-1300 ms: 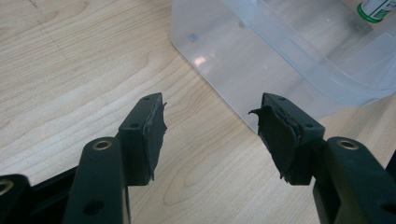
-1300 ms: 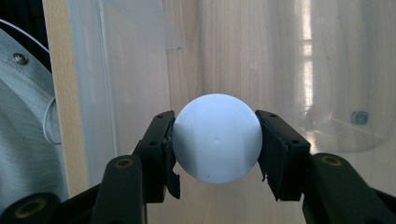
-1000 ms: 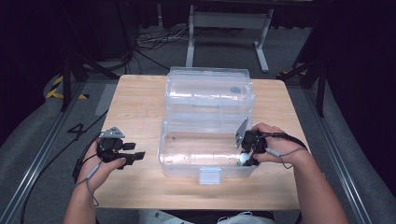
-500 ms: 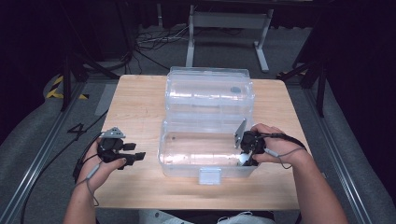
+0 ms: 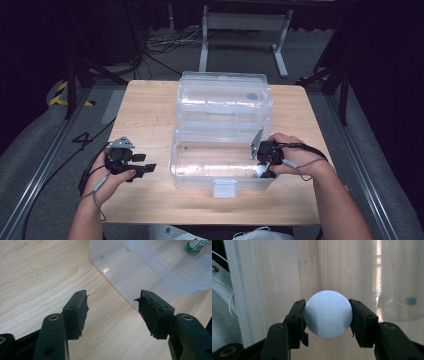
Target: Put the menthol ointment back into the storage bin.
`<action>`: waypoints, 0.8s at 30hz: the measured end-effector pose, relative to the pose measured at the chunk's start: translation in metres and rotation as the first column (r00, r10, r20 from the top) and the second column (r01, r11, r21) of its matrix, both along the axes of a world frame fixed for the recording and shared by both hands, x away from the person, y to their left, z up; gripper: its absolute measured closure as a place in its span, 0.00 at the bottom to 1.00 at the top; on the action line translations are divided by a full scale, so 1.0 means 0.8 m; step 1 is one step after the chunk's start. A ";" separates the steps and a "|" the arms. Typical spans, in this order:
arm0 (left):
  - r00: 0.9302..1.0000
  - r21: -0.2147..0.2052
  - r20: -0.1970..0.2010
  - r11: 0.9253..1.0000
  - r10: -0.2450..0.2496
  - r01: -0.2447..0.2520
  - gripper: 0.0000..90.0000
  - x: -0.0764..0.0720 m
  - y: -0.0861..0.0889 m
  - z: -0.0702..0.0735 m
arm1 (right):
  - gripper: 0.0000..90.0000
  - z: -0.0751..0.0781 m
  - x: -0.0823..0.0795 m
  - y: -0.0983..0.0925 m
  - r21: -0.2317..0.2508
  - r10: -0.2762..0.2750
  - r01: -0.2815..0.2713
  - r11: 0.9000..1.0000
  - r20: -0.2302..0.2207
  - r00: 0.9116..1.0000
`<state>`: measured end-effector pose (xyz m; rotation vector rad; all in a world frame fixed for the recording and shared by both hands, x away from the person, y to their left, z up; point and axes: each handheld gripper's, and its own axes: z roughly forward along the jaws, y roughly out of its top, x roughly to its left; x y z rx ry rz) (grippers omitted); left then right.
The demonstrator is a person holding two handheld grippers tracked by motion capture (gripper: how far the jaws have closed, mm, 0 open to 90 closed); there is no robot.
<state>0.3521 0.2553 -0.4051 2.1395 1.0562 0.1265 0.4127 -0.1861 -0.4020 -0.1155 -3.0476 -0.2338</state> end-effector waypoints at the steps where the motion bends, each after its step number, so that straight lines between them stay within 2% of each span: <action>1: 1.000 0.000 -0.002 1.000 0.000 0.000 0.45 0.000 0.000 0.000 | 0.55 0.000 0.000 0.000 -0.004 0.001 -0.001 1.000 0.002 1.000; 15: 1.000 -0.002 -0.006 1.000 0.002 -0.002 0.45 0.000 0.000 -0.001 | 0.54 0.000 -0.002 -0.001 -0.005 -0.003 0.003 1.000 -0.001 1.000; 24: 1.000 -0.001 -0.006 1.000 0.000 0.000 0.45 0.001 0.000 -0.001 | 0.51 0.000 -0.001 -0.003 0.025 -0.013 0.013 1.000 -0.001 1.000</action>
